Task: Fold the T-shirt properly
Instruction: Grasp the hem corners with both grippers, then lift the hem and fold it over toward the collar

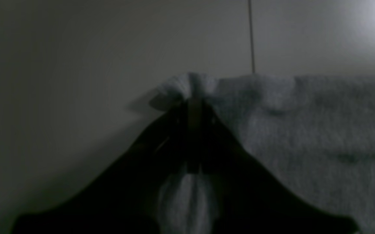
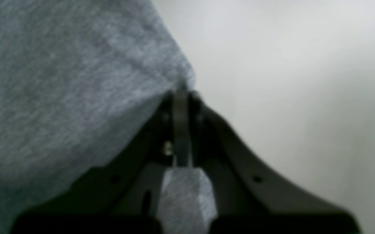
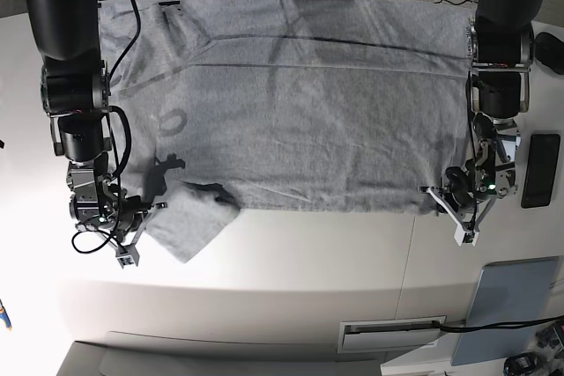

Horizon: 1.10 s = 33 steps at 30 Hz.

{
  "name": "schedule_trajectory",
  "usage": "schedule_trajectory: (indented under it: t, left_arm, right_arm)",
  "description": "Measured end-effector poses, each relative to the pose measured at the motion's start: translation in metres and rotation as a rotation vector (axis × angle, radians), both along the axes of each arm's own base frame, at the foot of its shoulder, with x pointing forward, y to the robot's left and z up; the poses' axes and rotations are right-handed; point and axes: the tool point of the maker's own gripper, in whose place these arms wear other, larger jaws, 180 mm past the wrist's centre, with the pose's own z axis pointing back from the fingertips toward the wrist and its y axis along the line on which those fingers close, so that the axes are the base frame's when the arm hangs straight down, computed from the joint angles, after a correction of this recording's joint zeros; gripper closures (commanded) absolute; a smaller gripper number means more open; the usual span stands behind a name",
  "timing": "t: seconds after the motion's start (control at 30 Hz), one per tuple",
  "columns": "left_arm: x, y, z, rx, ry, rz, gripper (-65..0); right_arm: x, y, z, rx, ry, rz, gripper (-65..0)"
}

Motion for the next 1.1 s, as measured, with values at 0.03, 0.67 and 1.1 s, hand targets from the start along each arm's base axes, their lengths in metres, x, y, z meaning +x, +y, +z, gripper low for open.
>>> schedule_trajectory:
  t: [0.03,0.67,1.1]
  left_arm:
    - [0.000,0.000,0.000,0.000,0.000,0.000,0.0]
    - [-0.042,0.002,0.024,-0.023,-0.075,-0.066,0.0]
    - [-0.077,-0.015,0.056,-0.068,-0.160,-0.123,0.0]
  right_arm:
    - [-0.001,0.000,-0.001,-0.002,0.003,0.000,0.0]
    - [-0.034,-0.012,0.033,-0.278,-0.028,0.025,0.0]
    - [-0.097,-0.037,0.097,-0.313,-0.225,-0.057,0.0]
